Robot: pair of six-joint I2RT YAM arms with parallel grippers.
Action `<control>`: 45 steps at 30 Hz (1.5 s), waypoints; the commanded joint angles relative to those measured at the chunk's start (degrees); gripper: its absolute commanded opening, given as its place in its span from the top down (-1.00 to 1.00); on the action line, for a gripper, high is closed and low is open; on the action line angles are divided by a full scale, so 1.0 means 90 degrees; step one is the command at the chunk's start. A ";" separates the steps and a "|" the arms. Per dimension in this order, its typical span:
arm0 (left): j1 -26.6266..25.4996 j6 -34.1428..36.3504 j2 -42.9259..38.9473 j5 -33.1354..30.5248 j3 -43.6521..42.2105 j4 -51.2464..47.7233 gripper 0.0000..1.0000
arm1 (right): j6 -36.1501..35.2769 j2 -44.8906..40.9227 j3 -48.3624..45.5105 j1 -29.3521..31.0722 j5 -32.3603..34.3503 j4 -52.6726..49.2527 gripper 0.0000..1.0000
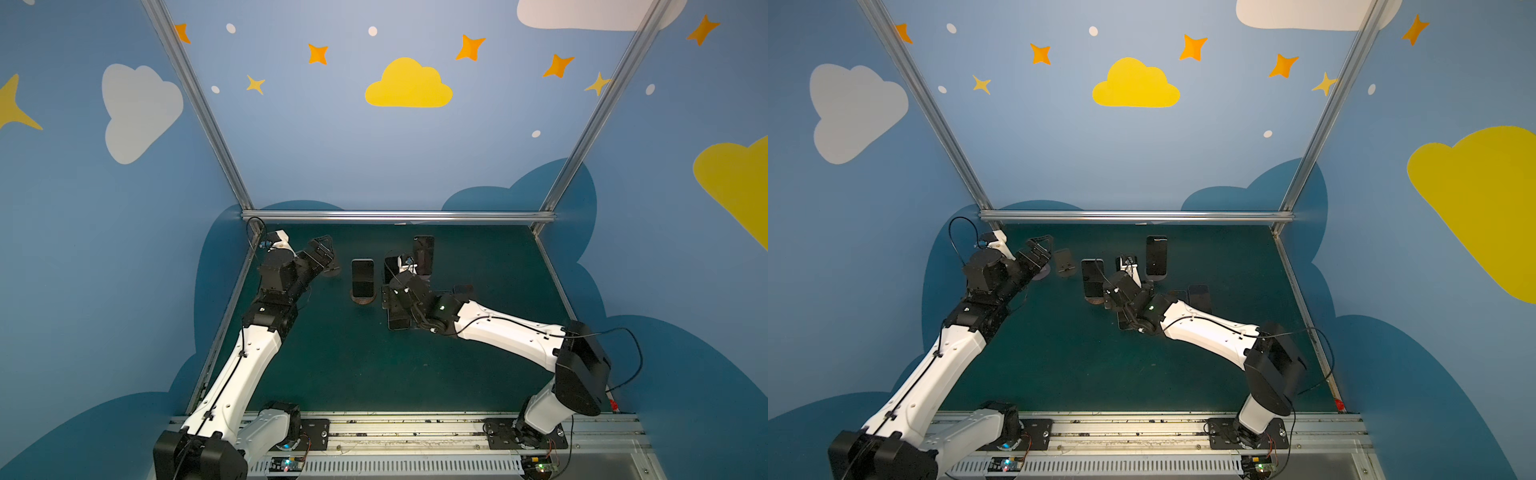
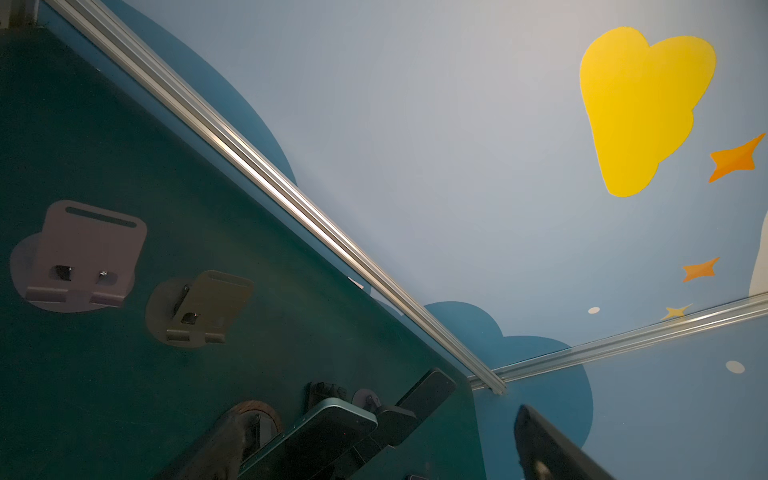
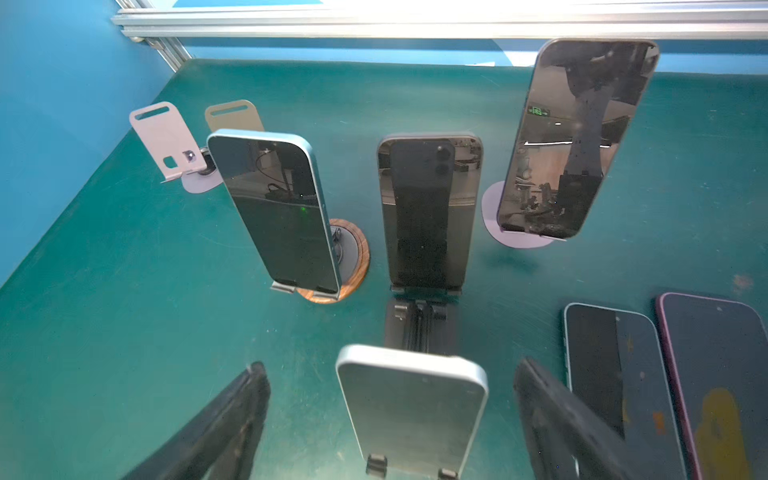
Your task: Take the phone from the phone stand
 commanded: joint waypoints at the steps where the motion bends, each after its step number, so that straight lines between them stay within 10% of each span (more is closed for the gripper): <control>1: -0.0028 0.0042 0.0061 0.0126 0.0119 0.0029 -1.00 | 0.0075 0.0152 0.0129 0.0013 0.0201 -0.0113 -0.85; 45: 0.0030 -0.0169 0.0385 0.0516 0.0115 0.0173 -1.00 | 0.0610 0.0989 -0.0083 -0.0294 0.0100 0.0322 -0.85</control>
